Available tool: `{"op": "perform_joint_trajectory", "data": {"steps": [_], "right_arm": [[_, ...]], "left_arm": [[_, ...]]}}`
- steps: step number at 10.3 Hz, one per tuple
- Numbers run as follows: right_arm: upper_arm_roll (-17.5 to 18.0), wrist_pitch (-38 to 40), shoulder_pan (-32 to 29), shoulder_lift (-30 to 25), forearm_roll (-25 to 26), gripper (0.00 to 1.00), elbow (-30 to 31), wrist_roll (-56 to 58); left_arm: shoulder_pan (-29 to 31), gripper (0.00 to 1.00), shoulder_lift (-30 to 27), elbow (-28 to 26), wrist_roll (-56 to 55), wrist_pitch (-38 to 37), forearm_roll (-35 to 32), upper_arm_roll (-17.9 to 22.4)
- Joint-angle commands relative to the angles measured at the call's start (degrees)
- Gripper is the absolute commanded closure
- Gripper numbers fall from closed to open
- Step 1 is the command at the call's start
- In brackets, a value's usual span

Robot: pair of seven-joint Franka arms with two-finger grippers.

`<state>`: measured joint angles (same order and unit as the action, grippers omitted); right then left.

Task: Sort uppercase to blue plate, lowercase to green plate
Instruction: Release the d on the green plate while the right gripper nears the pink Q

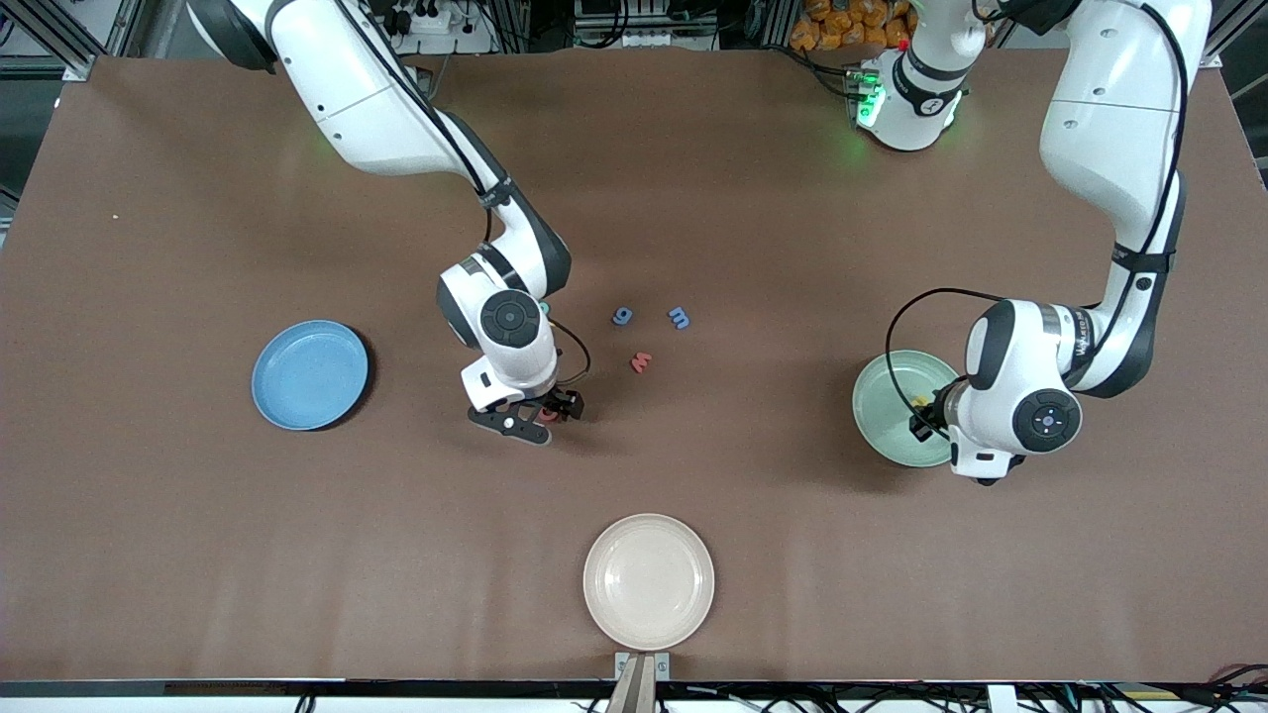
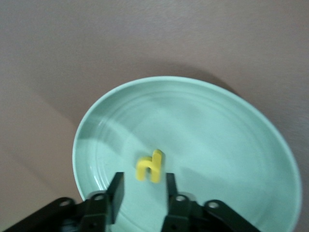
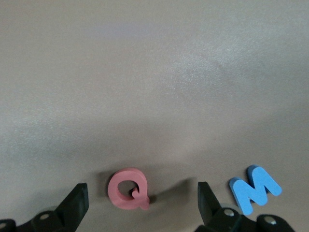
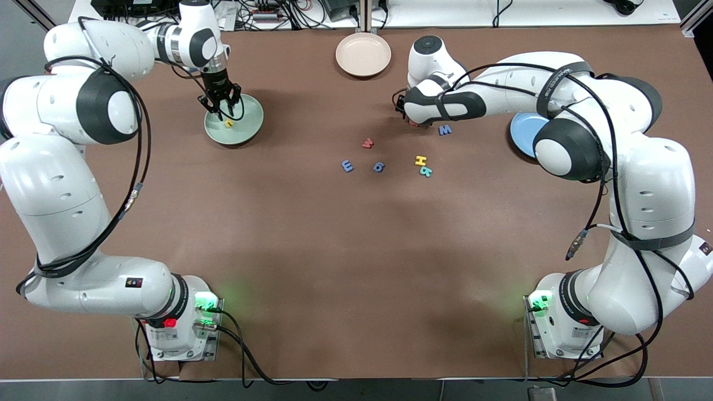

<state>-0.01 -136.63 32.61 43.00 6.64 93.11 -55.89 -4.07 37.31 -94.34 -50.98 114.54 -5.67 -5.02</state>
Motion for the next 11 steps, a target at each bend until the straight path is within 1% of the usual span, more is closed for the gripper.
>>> {"op": "perform_joint_trajectory", "data": {"steps": [1,2,3,4,5,6,7,8,9,10,11], "right_arm": [[1.9,0.4,-0.5,-0.9,-1.2,0.0,-1.6,0.2],[2.3,0.7,0.0,-1.0,-2.3,0.0,-1.9,0.3],[2.2,1.0,0.3,-0.6,-2.1,0.0,-1.7,0.3],[2.1,1.4,0.3,-0.7,-1.5,0.0,-0.9,1.6],[2.2,1.4,0.0,-0.7,-1.5,0.0,-0.6,5.7],[2.4,1.5,0.0,-0.9,-1.7,0.0,-0.7,9.0],[3.8,1.7,-0.6,-0.9,-1.8,0.0,-0.8,10.9],[5.2,1.7,-1.8,-0.8,-1.7,0.0,-0.7,13.0],[5.4,1.7,-2.6,-0.6,-1.7,0.0,-0.7,14.5],[5.5,1.9,-3.5,-0.5,-1.7,0.0,-0.5,16.0],[5.5,1.6,-4.0,-0.4,-1.7,0.0,0.9,17.1]], "left_arm": [[-0.9,0.0,-4.2,0.3,-0.9,-3.2,-0.6,-2.5],[-0.9,0.0,-6.3,0.3,-0.9,-4.6,-0.5,-4.0],[-0.8,0.0,-7.8,0.3,-1.3,-5.7,-0.4,-6.6],[-0.8,0.0,-8.2,0.2,-3.1,-6.3,0.0,-9.5],[-1.0,0.0,-8.0,0.3,-6.6,-6.3,0.1,-12.1],[-1.2,0.0,-7.7,0.2,-9.1,-5.7,0.1,-13.9],[-1.6,0.0,-7.3,-0.1,-10.4,-4.9,0.1,-16.1],[-3.5,0.0,-7.0,-0.8,-13.4,-2.6,0.1,-16.7],[-6.1,0.0,-6.4,-1.5,-17.4,0.3,-0.2,-16.7],[-8.7,0.0,-5.9,-3.3,-19.9,4.9,-0.6,-16.6],[-9.6,0.0,-5.6,-5.3,-22.2,9.8,-0.6,-16.7]]}}
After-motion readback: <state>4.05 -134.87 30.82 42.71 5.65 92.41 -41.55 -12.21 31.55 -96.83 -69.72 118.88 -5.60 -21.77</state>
